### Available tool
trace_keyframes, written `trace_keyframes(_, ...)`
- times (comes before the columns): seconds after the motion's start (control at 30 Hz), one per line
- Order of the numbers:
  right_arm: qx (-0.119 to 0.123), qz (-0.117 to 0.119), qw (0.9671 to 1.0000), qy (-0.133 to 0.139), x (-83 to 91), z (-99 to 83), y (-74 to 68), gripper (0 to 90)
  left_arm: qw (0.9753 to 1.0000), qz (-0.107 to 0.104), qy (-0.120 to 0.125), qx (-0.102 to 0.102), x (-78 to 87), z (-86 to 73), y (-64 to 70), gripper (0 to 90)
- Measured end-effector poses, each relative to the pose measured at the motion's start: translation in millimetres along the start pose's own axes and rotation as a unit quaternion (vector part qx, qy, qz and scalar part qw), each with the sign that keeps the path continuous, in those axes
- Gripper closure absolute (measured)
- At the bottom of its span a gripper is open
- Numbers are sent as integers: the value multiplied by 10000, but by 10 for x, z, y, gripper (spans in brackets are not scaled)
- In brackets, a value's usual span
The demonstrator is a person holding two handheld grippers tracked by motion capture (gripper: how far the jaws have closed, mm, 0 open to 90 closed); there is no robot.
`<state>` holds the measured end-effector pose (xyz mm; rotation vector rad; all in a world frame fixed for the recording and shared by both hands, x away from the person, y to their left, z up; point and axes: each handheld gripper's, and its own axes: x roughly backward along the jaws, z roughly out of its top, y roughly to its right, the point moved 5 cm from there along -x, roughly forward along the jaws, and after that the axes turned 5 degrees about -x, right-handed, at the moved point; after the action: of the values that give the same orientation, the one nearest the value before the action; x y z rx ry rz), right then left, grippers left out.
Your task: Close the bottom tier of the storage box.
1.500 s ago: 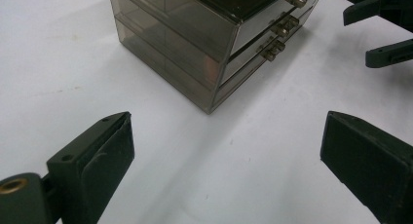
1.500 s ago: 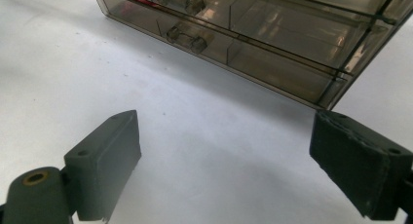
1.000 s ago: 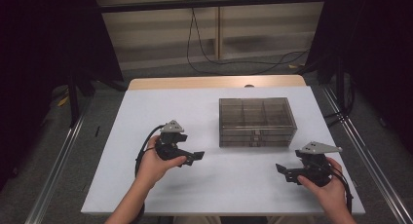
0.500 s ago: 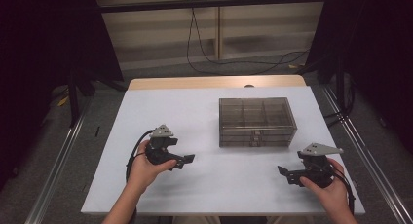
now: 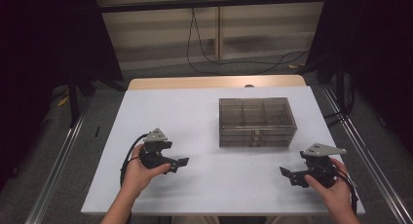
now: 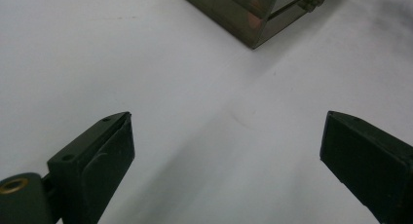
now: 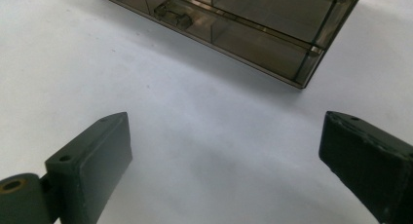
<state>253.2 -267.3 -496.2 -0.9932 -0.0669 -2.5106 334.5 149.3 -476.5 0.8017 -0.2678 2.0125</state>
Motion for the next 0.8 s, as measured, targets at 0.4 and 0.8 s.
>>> trace_keyframes(0.4, -86, -15, 9999, 63, 72, -20, 80, 45, 9999, 109, 33, 5, 106, -99, -41, 61)
trace_keyframes(0.8, -74, -31, 10000, 34, 69, -66, 134, 45, 9999, 154, 59, 15, 142, -150, -84, 61)
